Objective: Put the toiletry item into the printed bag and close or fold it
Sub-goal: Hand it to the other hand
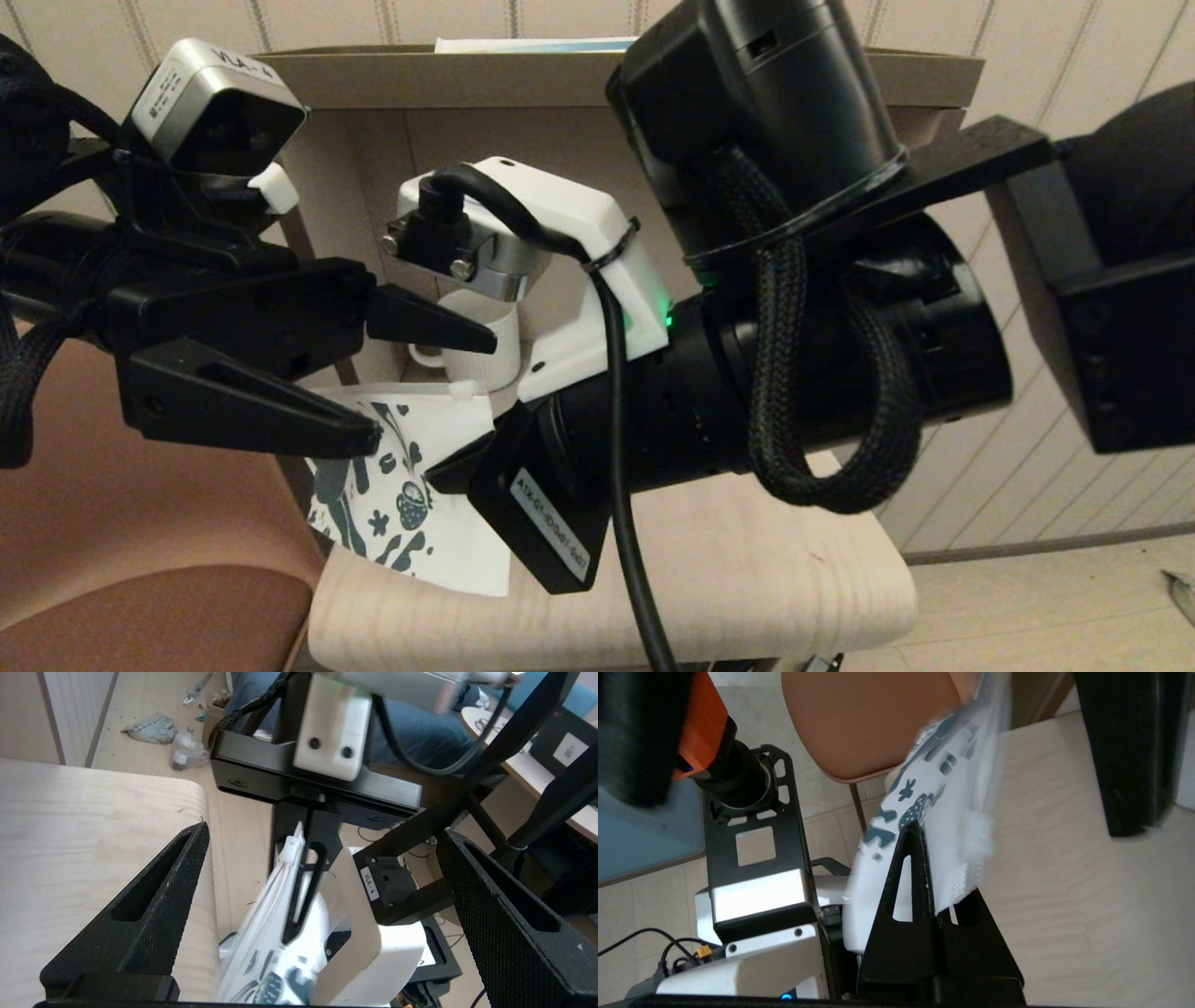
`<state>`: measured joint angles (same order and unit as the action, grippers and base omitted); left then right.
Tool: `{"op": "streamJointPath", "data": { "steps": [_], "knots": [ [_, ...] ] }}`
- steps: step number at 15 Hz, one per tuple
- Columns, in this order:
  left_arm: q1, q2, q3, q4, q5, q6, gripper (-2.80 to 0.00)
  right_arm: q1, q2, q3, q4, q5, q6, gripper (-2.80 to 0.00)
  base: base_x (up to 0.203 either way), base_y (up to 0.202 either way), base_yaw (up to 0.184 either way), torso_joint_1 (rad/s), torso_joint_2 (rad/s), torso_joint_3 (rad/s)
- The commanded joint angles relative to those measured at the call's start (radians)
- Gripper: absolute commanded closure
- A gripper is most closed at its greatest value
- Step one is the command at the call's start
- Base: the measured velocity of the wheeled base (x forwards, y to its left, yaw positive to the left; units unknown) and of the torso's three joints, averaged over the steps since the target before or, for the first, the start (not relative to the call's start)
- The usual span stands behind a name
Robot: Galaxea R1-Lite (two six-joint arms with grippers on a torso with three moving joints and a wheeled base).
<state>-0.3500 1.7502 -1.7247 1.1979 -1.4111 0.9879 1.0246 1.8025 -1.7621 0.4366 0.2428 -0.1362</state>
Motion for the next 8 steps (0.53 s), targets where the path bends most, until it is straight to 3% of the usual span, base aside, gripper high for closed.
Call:
{"op": "streamJointPath", "data": {
  "steps": [1,8],
  "knots": [
    [0.000,-0.007,0.008,0.014,-0.009,0.018,-2.80,0.004,0.012,-0.009,0.001,0.000,0.000,0.00,0.000,0.000,0.000,0.000,0.00,0.000],
    [0.005,-0.017,0.025,0.006,0.001,0.038,-2.80,0.007,0.021,-0.045,0.003,0.001,0.029,0.00,0.000,0.000,0.000,0.000,0.00,0.000]
  ]
}}
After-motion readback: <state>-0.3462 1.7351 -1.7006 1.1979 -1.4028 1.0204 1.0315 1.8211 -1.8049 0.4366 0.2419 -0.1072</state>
